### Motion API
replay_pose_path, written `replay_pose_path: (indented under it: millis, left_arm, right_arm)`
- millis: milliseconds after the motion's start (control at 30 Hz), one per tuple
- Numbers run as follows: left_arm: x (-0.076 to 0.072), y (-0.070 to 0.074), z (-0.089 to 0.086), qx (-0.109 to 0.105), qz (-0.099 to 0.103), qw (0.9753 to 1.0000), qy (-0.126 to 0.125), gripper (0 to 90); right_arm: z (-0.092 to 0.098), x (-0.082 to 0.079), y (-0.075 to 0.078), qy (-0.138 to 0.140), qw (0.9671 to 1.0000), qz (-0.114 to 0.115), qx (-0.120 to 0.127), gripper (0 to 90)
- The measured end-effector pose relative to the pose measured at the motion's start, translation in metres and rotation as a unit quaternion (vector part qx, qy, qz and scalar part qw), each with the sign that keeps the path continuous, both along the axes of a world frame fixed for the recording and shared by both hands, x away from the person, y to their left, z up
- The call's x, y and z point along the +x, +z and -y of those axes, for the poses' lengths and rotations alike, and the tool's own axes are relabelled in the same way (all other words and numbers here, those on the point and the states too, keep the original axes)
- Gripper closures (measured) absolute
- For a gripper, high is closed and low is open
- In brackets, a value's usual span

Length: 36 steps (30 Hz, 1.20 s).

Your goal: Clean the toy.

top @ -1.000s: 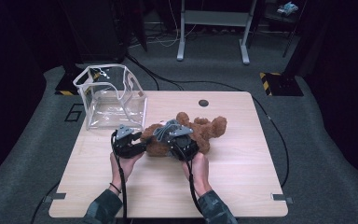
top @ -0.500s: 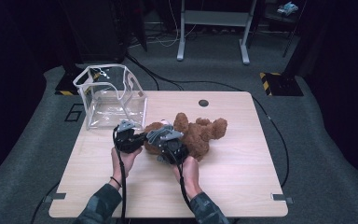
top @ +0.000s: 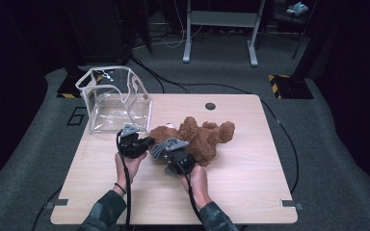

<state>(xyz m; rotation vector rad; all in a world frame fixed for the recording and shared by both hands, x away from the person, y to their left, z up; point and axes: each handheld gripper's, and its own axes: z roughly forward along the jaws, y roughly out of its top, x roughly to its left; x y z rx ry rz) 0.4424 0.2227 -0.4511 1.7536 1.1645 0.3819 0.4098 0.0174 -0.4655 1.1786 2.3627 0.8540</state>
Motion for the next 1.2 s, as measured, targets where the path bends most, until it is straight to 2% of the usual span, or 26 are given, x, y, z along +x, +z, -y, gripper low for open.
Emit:
replay_pose_path:
  millis: [67,133,233,300,367,400,433,467,500,533,600,667,733,867,1000,1067,1200]
  left_arm:
    - [0.000,0.000,-0.001,-0.001,-0.001,1.0000,-0.002,84.3]
    - [0.000,0.000,0.000,-0.002,-0.001,1.0000,-0.003,84.2]
    - [0.000,0.000,0.001,-0.003,0.000,1.0000,0.000,84.2]
    - [0.000,0.001,0.002,-0.001,0.000,1.0000,-0.001,84.2]
    - [-0.001,0.001,0.003,-0.001,0.001,1.0000,0.001,84.2]
    - [-0.001,0.001,0.003,0.001,0.000,1.0000,0.001,84.3]
    - [-0.001,0.002,0.003,0.001,0.001,1.0000,0.001,84.3]
    - [-0.001,0.002,0.003,0.001,0.000,1.0000,0.001,84.2]
    - [-0.001,0.002,0.003,0.002,-0.001,1.0000,0.001,84.2]
    - [-0.001,0.002,0.003,0.001,-0.001,1.0000,0.001,84.2]
    - [-0.002,0.002,0.003,0.003,0.001,1.0000,0.001,84.2]
    - [-0.001,0.001,0.001,0.004,-0.003,1.0000,-0.002,84.2]
    - [-0.001,0.000,0.001,-0.001,-0.004,1.0000,-0.001,84.2]
    - [0.000,-0.001,0.000,-0.005,-0.004,1.0000,0.000,84.2]
    - [0.001,-0.001,0.000,-0.005,-0.005,1.0000,0.000,84.2]
    - [0.001,-0.001,0.000,-0.003,-0.004,1.0000,0.001,84.2]
    - [0.002,-0.002,-0.001,-0.003,-0.006,1.0000,0.001,84.2]
  right_arm:
    - [0.018,-0.002,0.004,-0.018,0.9998,0.003,0.006,71.7]
    - [0.034,-0.006,0.008,-0.032,0.9994,0.010,0.002,71.7]
    - [0.047,-0.014,0.014,-0.047,0.9983,0.031,-0.011,71.6]
    - [0.050,-0.018,0.017,-0.043,0.9985,0.035,-0.007,71.6]
    - [0.042,-0.019,0.018,-0.019,0.9993,0.032,-0.003,71.5]
    - [0.030,-0.019,0.018,0.001,0.9993,0.036,-0.010,71.5]
    - [0.021,-0.020,0.018,0.007,0.9994,0.030,-0.013,71.5]
    - [0.010,-0.018,0.016,0.033,0.9986,0.035,-0.023,71.6]
    - [-0.003,-0.016,0.015,0.047,0.9979,0.035,-0.026,71.5]
    - [-0.019,-0.016,0.012,0.051,0.9978,0.026,-0.033,71.5]
    - [-0.036,-0.010,0.005,0.065,0.9960,0.038,-0.049,71.5]
    - [-0.042,-0.005,-0.002,0.056,0.9957,0.037,-0.063,71.6]
    - [-0.037,-0.005,-0.002,0.040,0.9965,0.030,-0.067,71.7]
    - [-0.014,-0.009,0.004,0.015,0.9952,0.039,-0.088,71.6]
    - [0.022,-0.014,0.012,-0.017,0.9956,0.049,-0.078,71.6]
    - [0.041,-0.016,0.014,-0.030,0.9943,0.060,-0.083,71.6]
    - [0.079,-0.017,0.016,-0.076,0.9934,0.056,-0.065,71.5]
